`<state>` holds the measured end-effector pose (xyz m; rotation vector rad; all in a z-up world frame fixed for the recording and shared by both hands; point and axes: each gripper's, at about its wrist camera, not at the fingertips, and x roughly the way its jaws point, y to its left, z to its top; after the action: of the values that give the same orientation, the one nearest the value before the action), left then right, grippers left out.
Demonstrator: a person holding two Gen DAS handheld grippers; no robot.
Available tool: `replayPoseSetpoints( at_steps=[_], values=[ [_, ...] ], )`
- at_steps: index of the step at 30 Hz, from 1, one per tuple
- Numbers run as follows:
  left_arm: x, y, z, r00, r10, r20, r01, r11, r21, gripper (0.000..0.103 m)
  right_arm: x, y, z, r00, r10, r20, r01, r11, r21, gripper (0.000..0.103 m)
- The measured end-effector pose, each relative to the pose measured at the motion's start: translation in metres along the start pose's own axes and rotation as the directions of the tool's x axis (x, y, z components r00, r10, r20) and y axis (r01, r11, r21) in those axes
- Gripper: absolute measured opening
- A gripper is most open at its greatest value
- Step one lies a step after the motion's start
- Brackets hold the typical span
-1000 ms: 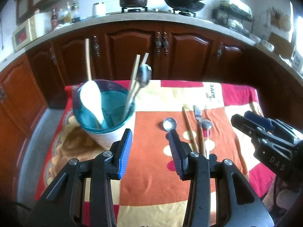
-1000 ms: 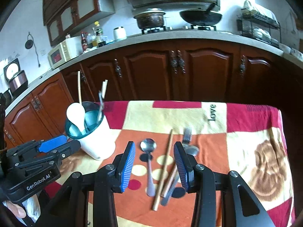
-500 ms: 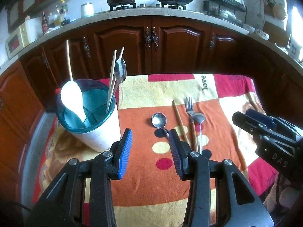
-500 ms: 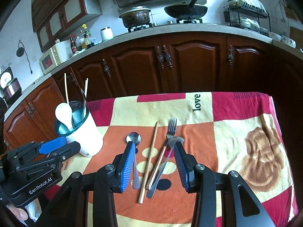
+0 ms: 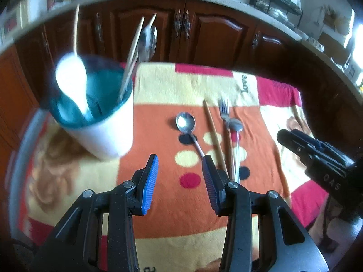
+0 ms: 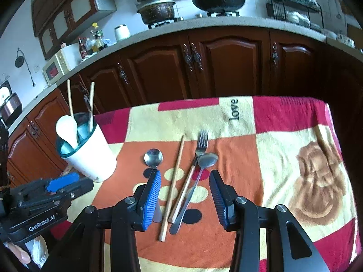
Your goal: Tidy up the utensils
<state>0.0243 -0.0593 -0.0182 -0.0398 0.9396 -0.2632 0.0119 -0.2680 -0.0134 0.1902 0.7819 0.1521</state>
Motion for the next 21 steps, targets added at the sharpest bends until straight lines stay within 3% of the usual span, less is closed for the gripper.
replayPoseSetpoints(
  at_steps=[7,13,21],
  values=[
    [0.020,0.000,-0.002,0.999,-0.024,-0.045,0.022,0.999,-0.036,0.039,0.029,-0.025,-0.001,0.997,0.062,-0.050,-0.058,0.996,0.075,0.042],
    [0.041,-0.005,0.003,0.996,-0.029,-0.080,0.025,0.998,-0.050,0.039,0.065,-0.047,0.007,0.989,0.103,-0.104,-0.087,0.985,0.146,0.034],
    [0.065,-0.004,0.010,0.994,-0.019,-0.112,0.011,0.997,-0.070,0.039,0.121,-0.085,0.008,0.957,0.260,-0.127,-0.196,0.906,0.376,0.033]
  ],
)
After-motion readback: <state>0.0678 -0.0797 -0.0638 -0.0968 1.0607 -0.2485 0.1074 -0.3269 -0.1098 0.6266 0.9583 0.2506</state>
